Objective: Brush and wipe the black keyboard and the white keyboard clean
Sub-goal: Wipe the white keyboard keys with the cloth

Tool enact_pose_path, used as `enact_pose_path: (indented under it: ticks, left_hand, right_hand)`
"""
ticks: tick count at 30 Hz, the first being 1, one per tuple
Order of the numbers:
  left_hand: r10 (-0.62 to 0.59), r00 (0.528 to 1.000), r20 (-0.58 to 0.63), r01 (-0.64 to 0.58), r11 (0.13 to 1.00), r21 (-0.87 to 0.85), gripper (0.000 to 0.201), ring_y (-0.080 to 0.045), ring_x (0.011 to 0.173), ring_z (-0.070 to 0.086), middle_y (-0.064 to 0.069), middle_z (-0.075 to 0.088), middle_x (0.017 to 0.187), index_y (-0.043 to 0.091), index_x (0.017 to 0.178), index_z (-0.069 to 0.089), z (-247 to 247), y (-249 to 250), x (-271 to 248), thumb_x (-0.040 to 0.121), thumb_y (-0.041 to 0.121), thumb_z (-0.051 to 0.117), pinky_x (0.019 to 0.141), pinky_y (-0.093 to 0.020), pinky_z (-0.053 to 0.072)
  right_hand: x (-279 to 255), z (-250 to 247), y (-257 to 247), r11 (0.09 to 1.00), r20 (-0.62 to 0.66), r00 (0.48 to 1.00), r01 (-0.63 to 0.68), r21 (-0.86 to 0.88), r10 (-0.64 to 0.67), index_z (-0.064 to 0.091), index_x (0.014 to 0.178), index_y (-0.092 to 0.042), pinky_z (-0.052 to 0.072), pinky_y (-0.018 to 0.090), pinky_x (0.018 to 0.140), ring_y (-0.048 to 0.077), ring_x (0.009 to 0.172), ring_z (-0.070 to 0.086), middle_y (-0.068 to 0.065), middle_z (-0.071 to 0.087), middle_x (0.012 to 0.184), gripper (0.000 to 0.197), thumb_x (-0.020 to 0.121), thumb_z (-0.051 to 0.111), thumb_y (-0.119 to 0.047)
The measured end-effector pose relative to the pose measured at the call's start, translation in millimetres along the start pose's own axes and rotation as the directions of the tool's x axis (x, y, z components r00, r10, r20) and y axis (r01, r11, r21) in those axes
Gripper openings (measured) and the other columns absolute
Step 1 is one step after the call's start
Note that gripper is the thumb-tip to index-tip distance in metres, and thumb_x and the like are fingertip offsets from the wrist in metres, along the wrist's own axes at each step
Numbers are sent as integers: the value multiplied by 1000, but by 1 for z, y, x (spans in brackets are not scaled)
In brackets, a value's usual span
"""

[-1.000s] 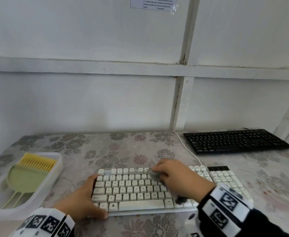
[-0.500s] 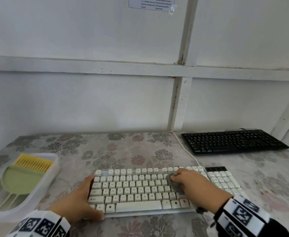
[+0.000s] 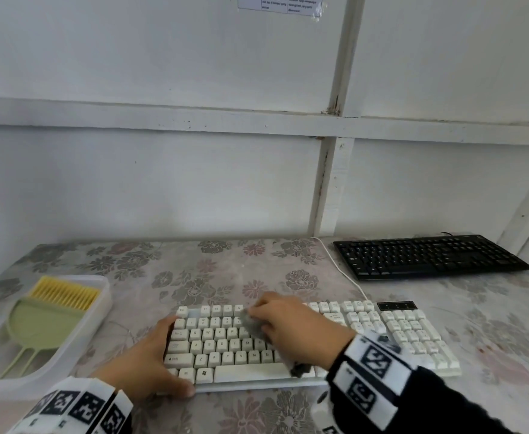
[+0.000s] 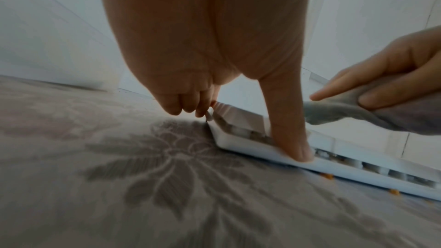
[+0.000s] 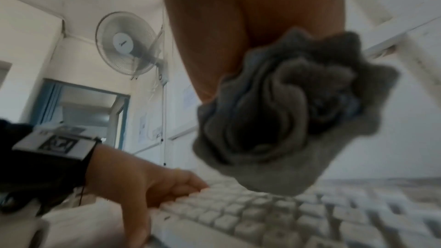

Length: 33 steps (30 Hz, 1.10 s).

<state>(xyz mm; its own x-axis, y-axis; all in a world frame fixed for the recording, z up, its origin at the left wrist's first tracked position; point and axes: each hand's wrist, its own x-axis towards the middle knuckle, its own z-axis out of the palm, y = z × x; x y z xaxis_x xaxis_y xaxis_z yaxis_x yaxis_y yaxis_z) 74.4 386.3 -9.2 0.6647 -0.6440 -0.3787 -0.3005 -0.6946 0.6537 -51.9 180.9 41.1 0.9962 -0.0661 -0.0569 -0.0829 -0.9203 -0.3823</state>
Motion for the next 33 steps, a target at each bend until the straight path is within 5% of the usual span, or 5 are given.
enact_pose_path:
  ticks: [7, 11, 15, 26, 33]
  left_hand:
    - [10, 1000, -5, -10, 1000, 6, 120, -4, 113, 43, 16, 39, 124, 34, 143, 8, 1, 0, 0, 53, 35, 87, 92, -19, 33]
    - [8, 1000, -3, -8, 999, 32, 117, 1, 105, 43, 20, 38, 117, 34, 143, 7, 1, 2, 0, 57, 36, 86, 82, -13, 34]
    - [-2, 1000, -4, 2, 999, 36, 116, 3, 101, 45, 21, 40, 115, 36, 141, 7, 0, 4, 0, 57, 37, 86, 77, -12, 34]
    - [28, 1000, 4, -28, 1000, -11, 120, 3, 107, 44, 21, 40, 124, 37, 141, 7, 1, -1, 2, 53, 38, 87, 85, -13, 34]
    - [61, 998, -2, -61, 998, -35, 118, 4, 108, 43, 24, 39, 122, 36, 141, 10, 2, -4, 4, 52, 35, 88, 81, -10, 34]
  right_hand:
    - [-6, 12, 15, 959, 3, 997, 69, -274, -71, 54, 86, -13, 24, 26, 78, 19, 83, 39, 8, 53, 103, 31, 81, 40, 14]
    - [-28, 13, 56, 960, -59, 998, 6, -280, -24, 60, 106, -13, 32, 24, 82, 19, 98, 49, 0, 54, 114, 33, 86, 43, 7]
    - [-43, 14, 80, 970, -80, 997, -42, -241, 23, 52, 90, -23, 39, 28, 83, 18, 88, 48, -11, 45, 100, 30, 87, 44, 6]
    - [-71, -19, 107, 971, -48, 982, -186, -150, 180, 53, 79, -38, 35, 6, 72, -7, 77, 42, -23, 46, 88, 38, 97, 40, -7]
    - [-79, -35, 124, 947, -133, 964, -255, -197, 232, 64, 114, -19, 41, 15, 89, 5, 101, 53, -11, 56, 122, 30, 94, 45, -8]
